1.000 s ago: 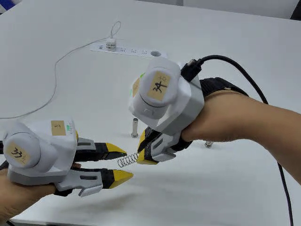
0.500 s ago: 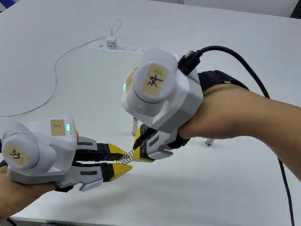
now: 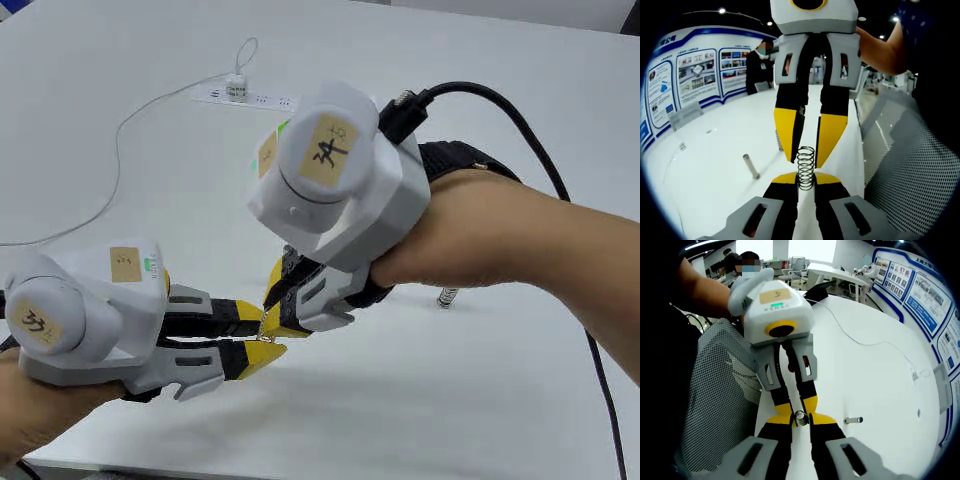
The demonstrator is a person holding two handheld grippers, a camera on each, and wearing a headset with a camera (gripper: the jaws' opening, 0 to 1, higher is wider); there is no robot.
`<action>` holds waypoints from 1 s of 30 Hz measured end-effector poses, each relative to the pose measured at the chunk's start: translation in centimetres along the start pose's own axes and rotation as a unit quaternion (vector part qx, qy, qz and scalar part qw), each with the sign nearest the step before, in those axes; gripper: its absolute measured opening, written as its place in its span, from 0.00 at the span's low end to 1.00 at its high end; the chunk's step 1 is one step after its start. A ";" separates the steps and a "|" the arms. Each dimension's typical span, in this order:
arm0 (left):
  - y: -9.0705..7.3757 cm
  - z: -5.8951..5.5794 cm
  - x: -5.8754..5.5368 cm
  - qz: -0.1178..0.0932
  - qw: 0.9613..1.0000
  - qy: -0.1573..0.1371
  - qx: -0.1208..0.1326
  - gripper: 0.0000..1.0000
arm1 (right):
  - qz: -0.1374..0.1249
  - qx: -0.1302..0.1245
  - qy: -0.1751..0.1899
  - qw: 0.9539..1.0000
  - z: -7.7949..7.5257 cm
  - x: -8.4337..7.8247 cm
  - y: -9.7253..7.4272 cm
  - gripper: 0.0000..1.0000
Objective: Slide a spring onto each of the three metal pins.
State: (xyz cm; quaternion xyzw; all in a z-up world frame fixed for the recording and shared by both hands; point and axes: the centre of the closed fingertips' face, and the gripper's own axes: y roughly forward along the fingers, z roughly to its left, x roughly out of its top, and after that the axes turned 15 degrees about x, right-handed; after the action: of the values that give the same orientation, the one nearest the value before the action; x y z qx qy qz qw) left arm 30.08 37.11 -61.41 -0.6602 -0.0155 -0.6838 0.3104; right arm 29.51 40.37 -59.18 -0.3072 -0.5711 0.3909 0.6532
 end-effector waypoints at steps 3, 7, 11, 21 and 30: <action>0.0 0.2 0.1 -0.001 1.000 -0.001 0.002 0.11 | 0.003 0.003 0.001 1.000 0.1 -0.1 0.2 0.17; 0.0 0.1 0.3 -0.003 1.000 0.001 0.002 0.11 | 0.002 0.003 0.004 1.000 -0.1 -0.2 0.2 0.16; 0.0 0.0 0.4 -0.001 1.000 0.008 0.002 0.11 | 0.003 0.006 0.008 1.000 -0.3 -0.3 0.3 0.15; 0.2 -0.3 0.5 -0.001 1.000 0.017 -0.002 0.12 | 0.008 0.009 0.015 1.000 -0.3 -0.5 0.4 0.12; 0.0 0.4 0.4 0.003 1.000 0.001 0.009 0.20 | 0.008 0.003 0.020 1.000 -0.8 -0.6 -0.2 0.12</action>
State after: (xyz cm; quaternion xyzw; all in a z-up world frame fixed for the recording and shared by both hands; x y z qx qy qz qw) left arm 30.49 37.13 -61.01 -0.6565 -0.0191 -0.6837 0.3182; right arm 30.34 39.78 -59.50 -0.3174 -0.5547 0.3913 0.6621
